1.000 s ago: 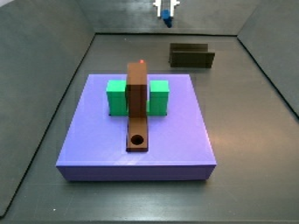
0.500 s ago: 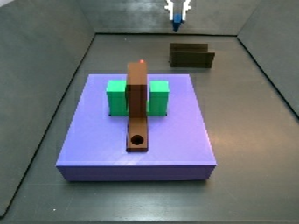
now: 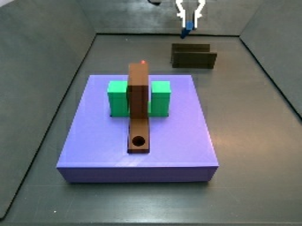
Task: Pick up the blue object. Move up. Place the blue object on the fixture. Regrasp the blue object. Move to above the board. Insert the blue object.
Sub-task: Place the blue object on the fixture.
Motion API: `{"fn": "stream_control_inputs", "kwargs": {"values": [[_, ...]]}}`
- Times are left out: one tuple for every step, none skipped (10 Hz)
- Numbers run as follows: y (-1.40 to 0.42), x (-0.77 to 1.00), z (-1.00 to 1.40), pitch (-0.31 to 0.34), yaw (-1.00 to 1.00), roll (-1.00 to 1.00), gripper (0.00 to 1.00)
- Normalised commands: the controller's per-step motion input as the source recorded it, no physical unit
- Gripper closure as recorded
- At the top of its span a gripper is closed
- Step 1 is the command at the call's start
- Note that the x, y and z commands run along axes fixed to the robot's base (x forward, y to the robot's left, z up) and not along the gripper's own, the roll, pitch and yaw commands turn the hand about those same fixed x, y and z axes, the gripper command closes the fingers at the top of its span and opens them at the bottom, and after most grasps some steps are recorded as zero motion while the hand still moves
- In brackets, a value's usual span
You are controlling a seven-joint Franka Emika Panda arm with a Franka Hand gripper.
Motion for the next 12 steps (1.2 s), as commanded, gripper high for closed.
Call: {"fn": "stream_control_inputs", "kwargs": {"values": [[0.01,0.31,-0.44,0.051,0.0,-0.03,1.0],[0.04,0.25,-0.41,0.014,0.0,-0.12,1.0],[0.08,0.13,-0.28,0.0,0.02,-0.24,1.0],[0.12,0.11,-0.02,0.0,0.15,-0.12,1.0],[0.05,0.07,-0.1,0.0,0.13,0.0,1.0],[0.0,0.12,-0.13,0.04,0.06,0.09,1.0],[0.0,0.08,-0.16,0.009,0.06,0.07,1.0],[0.0,0.07,-0.2,0.0,0.02,0.05,1.0],[0.0,0.09,-0.25,0.0,0.0,0.11,1.0],[0.0,0.23,0.05,0.0,0.0,-0.19,1.0],[0.0,0.24,0.16,0.0,0.0,-0.26,1.0],[-0.02,0.3,0.14,0.0,0.0,-0.28,1.0]]}}
